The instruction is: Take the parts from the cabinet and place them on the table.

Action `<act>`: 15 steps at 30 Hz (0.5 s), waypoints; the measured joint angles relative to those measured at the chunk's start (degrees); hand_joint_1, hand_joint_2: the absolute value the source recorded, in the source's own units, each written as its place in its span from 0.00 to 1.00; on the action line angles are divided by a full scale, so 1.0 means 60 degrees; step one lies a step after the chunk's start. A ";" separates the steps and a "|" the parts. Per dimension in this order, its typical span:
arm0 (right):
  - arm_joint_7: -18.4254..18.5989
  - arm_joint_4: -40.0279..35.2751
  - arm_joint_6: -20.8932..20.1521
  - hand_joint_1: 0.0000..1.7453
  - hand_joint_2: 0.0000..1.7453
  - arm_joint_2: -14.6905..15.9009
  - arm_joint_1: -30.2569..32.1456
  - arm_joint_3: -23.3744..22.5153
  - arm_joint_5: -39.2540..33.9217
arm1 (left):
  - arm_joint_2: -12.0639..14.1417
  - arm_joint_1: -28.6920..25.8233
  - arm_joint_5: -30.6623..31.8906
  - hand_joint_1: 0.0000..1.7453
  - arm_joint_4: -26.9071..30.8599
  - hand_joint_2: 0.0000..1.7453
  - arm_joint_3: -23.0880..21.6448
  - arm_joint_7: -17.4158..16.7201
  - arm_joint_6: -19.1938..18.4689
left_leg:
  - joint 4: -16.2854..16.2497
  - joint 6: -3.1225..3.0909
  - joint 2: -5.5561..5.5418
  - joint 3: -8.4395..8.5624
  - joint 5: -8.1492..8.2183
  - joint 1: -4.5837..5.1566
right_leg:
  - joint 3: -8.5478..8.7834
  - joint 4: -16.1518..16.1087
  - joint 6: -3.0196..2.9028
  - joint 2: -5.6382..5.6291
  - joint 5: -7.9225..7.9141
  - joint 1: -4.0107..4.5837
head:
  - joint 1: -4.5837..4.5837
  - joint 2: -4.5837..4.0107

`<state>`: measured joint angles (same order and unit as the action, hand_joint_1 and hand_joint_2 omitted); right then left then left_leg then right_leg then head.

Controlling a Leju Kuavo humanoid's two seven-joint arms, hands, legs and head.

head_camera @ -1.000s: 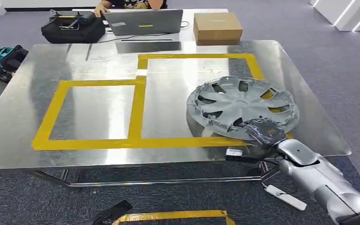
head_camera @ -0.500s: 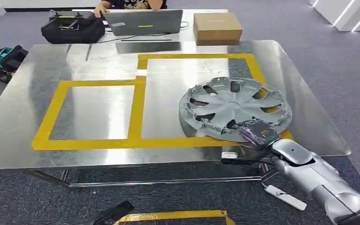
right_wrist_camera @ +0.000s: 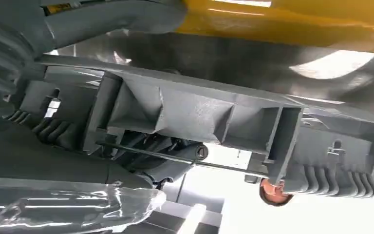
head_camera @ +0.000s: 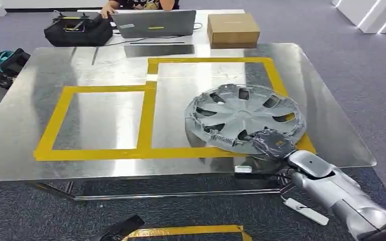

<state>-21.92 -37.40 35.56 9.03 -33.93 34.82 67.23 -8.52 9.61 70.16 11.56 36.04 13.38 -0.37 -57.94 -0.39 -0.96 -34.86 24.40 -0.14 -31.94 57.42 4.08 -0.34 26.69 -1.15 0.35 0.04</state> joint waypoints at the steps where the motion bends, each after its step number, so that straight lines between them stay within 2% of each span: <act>1: -0.0004 0.0000 0.0000 1.00 1.00 -0.0004 0.0000 0.0011 -0.0004 | 0.0004 0.0000 0.0000 0.00 0.0000 1.00 0.0000 0.0000 0.0003 | 0.0000 0.0000 0.0000 0.0000 0.0000 0.0000 | 0.0000 0.0000 0.0000 0.0000 0.0000 0.0000 | 0.0000 0.0000; 2: -0.0004 0.0000 0.0004 1.00 1.00 -0.0004 0.0000 0.0018 -0.0007 | 0.0004 0.0001 0.0000 0.00 0.0000 1.00 0.0000 0.0000 0.0003 | 0.0000 0.0000 0.0000 0.0000 0.0000 0.0000 | 0.0000 0.0000 0.0000 0.0000 0.0000 0.0000 | 0.0000 0.0000; 3: -0.0004 0.0000 0.0000 0.00 0.00 -0.0007 0.0000 0.0033 -0.0011 | 0.0004 0.0001 0.0007 0.00 0.0000 1.00 0.0000 0.0004 -0.0015 | 0.0000 0.0000 0.0000 0.0000 0.0000 0.0000 | 0.0000 0.0000 0.0000 0.0000 0.0000 0.0000 | 0.0000 0.0000; 15: -0.0047 0.0007 0.0026 0.00 0.00 -0.0102 0.0015 0.0244 -0.0066 | 0.0022 0.0006 0.0117 0.00 0.0000 1.00 -0.0200 0.0033 -0.0139 | 0.0000 0.0000 0.0000 -0.0001 0.0000 0.0000 | 0.0000 0.0000 -0.0001 0.0001 0.0001 0.0000 | 0.0000 0.0000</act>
<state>-22.21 -37.35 35.71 8.41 -33.84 36.28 66.84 -8.39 9.65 70.86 11.56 34.84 13.57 -1.20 -57.94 -0.39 -0.97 -34.86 24.40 -0.14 -31.94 57.42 4.08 -0.34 26.70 -1.15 0.35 0.04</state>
